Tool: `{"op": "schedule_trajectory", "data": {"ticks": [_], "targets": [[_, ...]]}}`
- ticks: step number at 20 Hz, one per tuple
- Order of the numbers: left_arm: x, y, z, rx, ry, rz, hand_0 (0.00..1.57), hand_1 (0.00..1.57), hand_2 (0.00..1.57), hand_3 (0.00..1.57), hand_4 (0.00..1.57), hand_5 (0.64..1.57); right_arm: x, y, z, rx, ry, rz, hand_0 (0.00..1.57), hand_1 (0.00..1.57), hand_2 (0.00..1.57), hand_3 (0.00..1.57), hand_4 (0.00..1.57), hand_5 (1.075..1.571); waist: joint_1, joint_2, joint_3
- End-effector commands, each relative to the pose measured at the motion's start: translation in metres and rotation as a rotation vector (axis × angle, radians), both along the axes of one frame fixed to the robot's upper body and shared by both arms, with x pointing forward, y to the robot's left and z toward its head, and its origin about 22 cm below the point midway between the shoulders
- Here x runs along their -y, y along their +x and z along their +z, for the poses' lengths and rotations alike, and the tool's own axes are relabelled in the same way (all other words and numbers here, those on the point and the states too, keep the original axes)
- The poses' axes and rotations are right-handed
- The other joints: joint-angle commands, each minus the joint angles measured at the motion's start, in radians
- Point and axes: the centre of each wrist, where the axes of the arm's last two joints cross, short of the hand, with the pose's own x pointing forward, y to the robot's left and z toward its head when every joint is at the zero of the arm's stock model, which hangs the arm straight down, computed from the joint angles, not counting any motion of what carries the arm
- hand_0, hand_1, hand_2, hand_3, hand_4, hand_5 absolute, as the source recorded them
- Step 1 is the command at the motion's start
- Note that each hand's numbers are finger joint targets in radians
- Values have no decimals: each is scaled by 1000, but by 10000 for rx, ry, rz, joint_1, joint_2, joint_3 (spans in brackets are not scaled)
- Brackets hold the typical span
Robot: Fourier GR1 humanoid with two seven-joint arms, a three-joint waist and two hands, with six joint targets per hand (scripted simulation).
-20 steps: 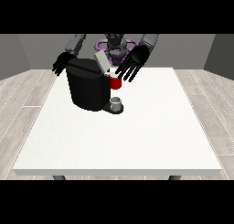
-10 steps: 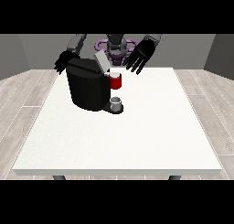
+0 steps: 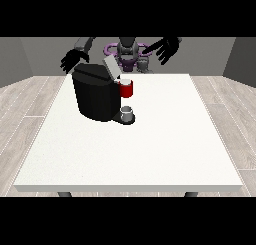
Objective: Insert the coffee pod into the coffee machine and close the lid
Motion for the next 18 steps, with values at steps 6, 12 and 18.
{"op": "schedule_trajectory", "data": {"ticks": [6, 12, 18], "targets": [[-22, -53, -108, -1929, -3039, 730, 0, 0, 0, 0, 191, 1571, 10, -19, 7, -485, -642, 680, 0, 0, 0, 0, 390, 1571, 788, -1965, -2], [-22, -77, -140, -2639, -4063, 932, 0, 0, 0, 0, 0, 1571, 22, 1, 49, 152, -938, 1587, 0, 0, 0, 0, 0, 1571, 1386, -2505, 1], [2, -85, -146, -2999, -5203, 461, 0, 0, 0, 0, 57, 1571, 7, 11, 55, 295, -1200, 2275, 0, 0, 0, 0, 0, 1571, 2220, -2367, 8]]}}
